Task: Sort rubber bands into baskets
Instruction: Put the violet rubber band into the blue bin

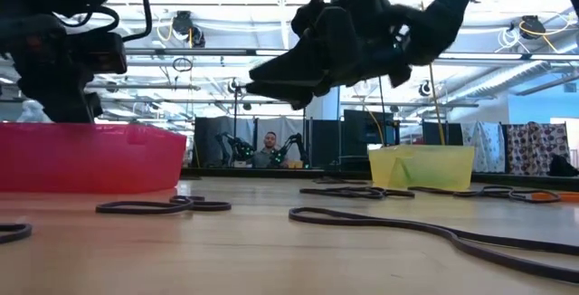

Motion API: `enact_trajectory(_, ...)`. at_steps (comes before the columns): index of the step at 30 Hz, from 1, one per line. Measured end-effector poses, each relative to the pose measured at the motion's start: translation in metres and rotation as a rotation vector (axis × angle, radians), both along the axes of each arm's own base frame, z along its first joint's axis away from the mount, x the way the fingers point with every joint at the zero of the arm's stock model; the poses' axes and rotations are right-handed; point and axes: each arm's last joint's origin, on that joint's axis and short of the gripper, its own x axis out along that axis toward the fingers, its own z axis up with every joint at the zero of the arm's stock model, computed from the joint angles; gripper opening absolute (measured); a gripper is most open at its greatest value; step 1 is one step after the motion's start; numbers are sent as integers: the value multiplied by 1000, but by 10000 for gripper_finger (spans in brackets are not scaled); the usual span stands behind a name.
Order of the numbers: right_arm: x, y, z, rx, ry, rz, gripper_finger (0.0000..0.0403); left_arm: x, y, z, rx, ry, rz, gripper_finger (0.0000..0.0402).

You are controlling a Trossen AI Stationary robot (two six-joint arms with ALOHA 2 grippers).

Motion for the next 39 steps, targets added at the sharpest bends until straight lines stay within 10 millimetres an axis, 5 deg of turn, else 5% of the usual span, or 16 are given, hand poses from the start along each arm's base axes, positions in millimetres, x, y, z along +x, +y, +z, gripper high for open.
enact_trajectory(9,-40,5,43,-161,283,-214,210,10,5,40,-41,-71,28,154)
enact_trajectory(17,-86,32,66,-52,543,-222,210,18,9,83,124,-219,-65,154)
enact_trajectory(22,-94,59,55,-33,640,-186,210,21,10,74,337,-247,-46,155)
enact_trajectory(25,-96,72,37,-137,677,-227,210,19,9,63,475,-275,0,155)
enact_trajectory(28,-94,83,25,-255,650,-278,210,14,9,71,614,-345,61,155)
enact_trajectory(33,-83,95,15,-287,585,-231,210,0,11,86,678,-546,106,155)
enact_trajectory(39,-72,98,-7,-318,607,-145,210,2,11,58,722,-760,188,155)
